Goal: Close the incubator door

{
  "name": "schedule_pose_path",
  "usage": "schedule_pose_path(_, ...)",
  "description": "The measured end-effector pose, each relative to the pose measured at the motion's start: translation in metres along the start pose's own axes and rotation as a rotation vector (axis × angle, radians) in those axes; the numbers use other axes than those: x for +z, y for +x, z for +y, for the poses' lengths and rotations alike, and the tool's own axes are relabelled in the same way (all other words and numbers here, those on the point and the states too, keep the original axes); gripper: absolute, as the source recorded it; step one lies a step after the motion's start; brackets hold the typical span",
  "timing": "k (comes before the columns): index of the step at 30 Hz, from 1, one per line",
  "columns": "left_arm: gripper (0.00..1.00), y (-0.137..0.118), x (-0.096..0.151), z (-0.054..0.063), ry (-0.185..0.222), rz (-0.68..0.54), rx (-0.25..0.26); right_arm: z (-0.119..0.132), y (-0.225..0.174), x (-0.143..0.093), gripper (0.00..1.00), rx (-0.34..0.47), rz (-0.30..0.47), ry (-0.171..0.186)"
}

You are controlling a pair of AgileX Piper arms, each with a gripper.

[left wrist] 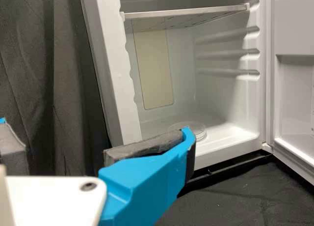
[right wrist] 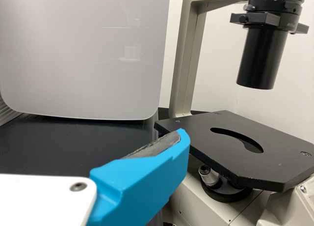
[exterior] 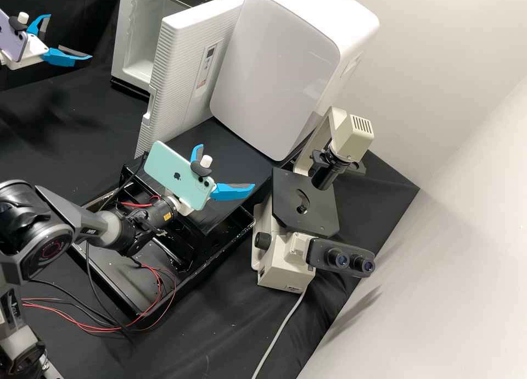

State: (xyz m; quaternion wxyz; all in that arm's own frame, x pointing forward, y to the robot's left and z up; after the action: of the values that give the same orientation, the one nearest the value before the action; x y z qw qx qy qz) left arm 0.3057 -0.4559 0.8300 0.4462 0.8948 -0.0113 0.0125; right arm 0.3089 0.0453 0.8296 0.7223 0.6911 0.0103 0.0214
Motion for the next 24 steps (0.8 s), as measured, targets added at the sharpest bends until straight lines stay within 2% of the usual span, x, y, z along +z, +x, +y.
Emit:
schedule_pose_path(16,1.00,0.000,0.000,0.000,0.000,0.000,0.000,-0.003,0.000,-0.004,1.00,-0.004,0.016,0.002)
schedule_pose_path(17,1.00,0.000,0.000,0.000,0.000,0.000,0.000,-0.002,0.001,-0.005,0.00,-0.002,0.020,0.002)
schedule_pose_path(24,1.00,0.000,0.000,0.000,0.000,0.000,0.000,0.004,0.020,-0.022,0.00,0.049,0.100,0.005)
